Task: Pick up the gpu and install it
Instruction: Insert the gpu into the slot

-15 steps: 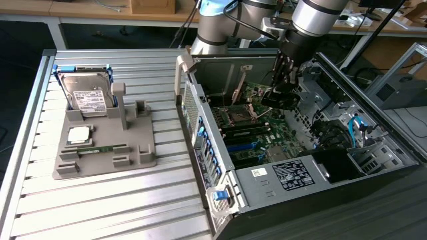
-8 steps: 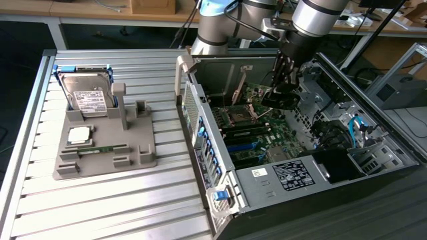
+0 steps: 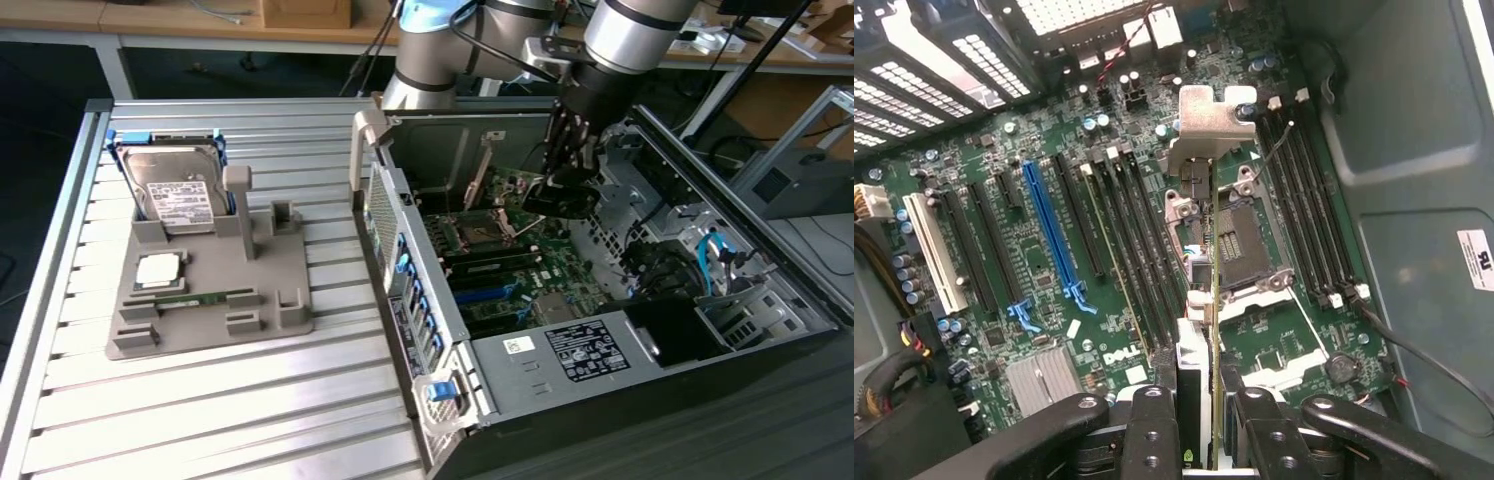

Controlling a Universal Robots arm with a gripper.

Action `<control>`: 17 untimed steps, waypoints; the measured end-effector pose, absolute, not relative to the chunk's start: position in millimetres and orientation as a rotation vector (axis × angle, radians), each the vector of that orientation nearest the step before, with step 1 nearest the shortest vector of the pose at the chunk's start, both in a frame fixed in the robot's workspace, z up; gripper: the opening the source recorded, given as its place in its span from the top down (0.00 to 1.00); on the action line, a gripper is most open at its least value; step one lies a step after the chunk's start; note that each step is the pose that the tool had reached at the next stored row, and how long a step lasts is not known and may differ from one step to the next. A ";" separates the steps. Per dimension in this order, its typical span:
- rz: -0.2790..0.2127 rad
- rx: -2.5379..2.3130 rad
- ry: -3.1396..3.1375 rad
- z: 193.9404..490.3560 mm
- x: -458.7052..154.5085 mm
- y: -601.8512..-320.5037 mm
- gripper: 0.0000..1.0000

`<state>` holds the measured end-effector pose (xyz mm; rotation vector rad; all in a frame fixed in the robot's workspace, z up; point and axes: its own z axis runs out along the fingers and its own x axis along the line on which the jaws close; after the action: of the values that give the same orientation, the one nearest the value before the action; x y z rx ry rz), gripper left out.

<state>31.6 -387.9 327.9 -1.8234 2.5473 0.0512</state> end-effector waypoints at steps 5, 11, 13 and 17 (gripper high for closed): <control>0.051 -1.839 2.537 327.8 31.6 -387.9 0.73; 0.052 -1.860 2.521 327.7 31.6 -387.9 0.73; 0.051 -1.867 2.516 327.7 31.6 -387.9 0.73; 0.052 -1.879 2.508 327.6 31.6 -387.9 0.73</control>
<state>31.6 -387.9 327.6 -1.8790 2.5075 0.0516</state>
